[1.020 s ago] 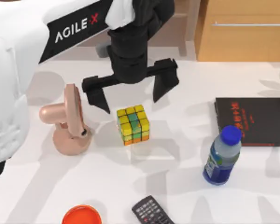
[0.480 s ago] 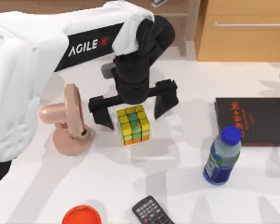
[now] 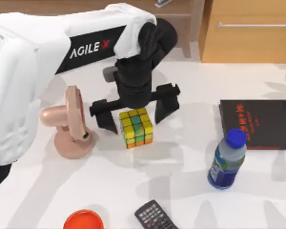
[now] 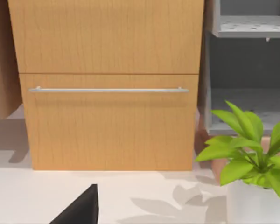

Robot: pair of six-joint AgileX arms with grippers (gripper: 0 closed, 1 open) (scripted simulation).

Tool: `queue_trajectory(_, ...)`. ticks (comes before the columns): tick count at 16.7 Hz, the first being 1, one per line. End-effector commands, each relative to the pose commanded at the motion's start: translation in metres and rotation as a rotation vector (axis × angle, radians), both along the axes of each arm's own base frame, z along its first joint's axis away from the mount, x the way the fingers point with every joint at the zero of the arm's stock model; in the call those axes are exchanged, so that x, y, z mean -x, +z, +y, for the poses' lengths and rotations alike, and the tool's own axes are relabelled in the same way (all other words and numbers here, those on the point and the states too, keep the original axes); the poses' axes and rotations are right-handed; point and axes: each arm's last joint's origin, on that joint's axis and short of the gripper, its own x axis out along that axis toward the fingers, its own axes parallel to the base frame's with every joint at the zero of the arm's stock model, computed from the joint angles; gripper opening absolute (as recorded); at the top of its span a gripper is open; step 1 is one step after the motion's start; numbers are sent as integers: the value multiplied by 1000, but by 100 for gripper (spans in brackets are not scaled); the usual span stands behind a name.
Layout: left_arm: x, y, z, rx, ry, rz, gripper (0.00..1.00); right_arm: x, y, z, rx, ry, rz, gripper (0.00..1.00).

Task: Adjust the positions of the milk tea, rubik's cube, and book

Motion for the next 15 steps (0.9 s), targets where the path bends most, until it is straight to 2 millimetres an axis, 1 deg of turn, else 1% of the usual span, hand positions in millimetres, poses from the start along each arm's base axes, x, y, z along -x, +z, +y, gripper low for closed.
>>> queue_trajectory(10,0,0,0,0,0,0,2,0,0,0,0,0,0,100)
queue_trajectory(11,0,0,0,0,0,0,0,0,0,0,0,0,0,100)
queue_trajectory(15,0,0,0,0,0,0,0,0,0,0,0,0,0,100)
